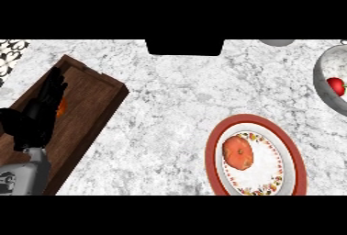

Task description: Pick the tomato from the plate and place it in the bowl

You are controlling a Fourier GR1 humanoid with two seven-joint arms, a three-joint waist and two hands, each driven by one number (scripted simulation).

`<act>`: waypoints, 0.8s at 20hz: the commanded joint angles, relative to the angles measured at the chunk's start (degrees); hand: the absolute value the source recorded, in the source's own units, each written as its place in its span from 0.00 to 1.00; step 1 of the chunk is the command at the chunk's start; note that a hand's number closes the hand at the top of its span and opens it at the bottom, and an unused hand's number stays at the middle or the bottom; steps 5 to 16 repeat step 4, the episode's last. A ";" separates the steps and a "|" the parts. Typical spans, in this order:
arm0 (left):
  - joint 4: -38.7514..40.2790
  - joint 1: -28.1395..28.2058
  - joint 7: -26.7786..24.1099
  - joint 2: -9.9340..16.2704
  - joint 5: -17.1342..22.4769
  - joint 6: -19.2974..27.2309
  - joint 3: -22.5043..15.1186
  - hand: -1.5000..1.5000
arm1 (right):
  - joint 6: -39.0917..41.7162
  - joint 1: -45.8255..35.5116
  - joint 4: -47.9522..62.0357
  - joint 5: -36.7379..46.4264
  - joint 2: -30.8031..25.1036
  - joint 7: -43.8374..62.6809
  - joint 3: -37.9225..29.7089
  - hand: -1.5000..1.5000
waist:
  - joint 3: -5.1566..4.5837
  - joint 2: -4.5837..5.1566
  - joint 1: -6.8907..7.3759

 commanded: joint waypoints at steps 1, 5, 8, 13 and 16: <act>0.33 0.15 -0.12 0.79 0.48 -0.44 0.91 0.50 | 11.99 2.41 0.34 -1.94 -2.01 -4.25 -1.60 0.00 | 0.10 -0.23 -0.90; 0.58 0.55 -0.60 0.45 0.30 -0.22 0.80 0.50 | 12.65 2.40 -0.66 -3.99 -2.09 -3.37 -3.34 0.00 | 0.11 -0.18 -0.78; 0.58 0.55 -0.60 0.45 0.30 -0.22 0.80 0.50 | 12.65 2.40 -0.66 -3.99 -2.09 -3.37 -3.34 0.00 | 0.11 -0.18 -0.78; 0.58 0.55 -0.60 0.45 0.30 -0.22 0.80 0.50 | 12.65 2.40 -0.66 -3.99 -2.09 -3.37 -3.34 0.00 | 0.11 -0.18 -0.78; 0.58 0.55 -0.60 0.45 0.30 -0.22 0.80 0.50 | 12.65 2.40 -0.66 -3.99 -2.09 -3.37 -3.34 0.00 | 0.11 -0.18 -0.78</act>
